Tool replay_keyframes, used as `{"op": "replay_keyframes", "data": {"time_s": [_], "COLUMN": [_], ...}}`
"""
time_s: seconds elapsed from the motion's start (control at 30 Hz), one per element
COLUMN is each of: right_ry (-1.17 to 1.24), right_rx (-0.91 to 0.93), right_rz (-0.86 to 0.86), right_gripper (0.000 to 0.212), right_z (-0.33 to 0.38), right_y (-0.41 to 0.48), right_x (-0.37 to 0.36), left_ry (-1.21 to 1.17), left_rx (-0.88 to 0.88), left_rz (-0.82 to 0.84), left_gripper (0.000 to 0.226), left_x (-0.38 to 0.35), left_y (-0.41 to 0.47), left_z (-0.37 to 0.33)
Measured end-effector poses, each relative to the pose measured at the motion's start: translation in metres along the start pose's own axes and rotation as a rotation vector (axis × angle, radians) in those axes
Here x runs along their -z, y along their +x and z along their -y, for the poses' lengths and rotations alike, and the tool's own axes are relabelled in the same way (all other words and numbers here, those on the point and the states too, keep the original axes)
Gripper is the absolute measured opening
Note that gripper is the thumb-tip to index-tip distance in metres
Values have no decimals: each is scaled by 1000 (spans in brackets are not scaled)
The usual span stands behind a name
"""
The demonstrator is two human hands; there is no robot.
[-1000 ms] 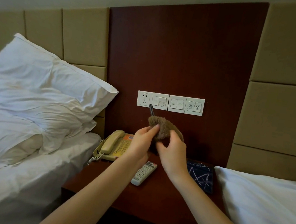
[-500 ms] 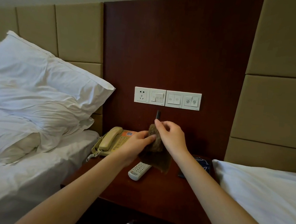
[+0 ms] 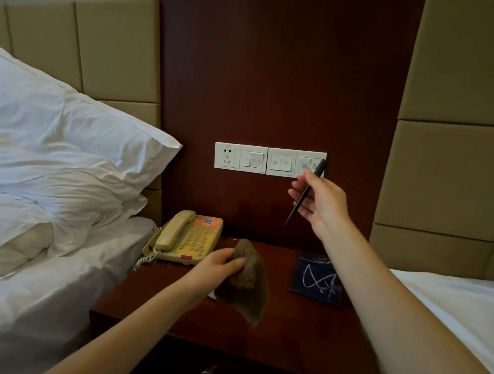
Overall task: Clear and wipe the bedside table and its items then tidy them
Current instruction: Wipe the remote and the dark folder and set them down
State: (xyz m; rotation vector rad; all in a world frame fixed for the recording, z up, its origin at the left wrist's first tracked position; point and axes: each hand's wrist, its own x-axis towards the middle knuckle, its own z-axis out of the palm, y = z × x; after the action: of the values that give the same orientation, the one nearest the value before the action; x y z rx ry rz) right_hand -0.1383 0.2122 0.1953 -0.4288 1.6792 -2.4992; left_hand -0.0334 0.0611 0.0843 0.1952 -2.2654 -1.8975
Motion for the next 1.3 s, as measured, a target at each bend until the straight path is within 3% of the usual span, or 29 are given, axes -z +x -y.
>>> {"op": "replay_keyframes", "data": {"time_s": [0.2,0.33,0.43,0.6,0.73,0.93,1.2,1.3], "right_ry": [-244,-785,-949,-926,-885,-819,-805,-829], "right_rx": [18,384,450,344,364,375,295,278], "right_rz": [198,321,387,461,528,520,590,625], "right_gripper": [22,23,20,37,52,63,54,43], "right_z": [-34,-52,-61,-66,-71,-68,-74,-72], "right_y": [-10,-10,-16,-25,-27,-28,-33,-34], "right_x": [6,-2,-10,-17,-18,-21,-14,-11], "left_ry": [-515,-601,-656,-665,-578,-480,-432,-432], "left_rx": [4,-22,-34,-75,-145,-278,-356,-336], "left_rz": [-63,-90,-116,-133,-94,-114,-363,-378], "left_gripper": [24,30,34,30,34,16,12,11], "left_x": [7,13,17,16,16,6,19,30], "left_y": [13,17,19,18,17,12,13,14], "left_z": [-24,-38,-43,-52,-54,-52,-47,-50]}}
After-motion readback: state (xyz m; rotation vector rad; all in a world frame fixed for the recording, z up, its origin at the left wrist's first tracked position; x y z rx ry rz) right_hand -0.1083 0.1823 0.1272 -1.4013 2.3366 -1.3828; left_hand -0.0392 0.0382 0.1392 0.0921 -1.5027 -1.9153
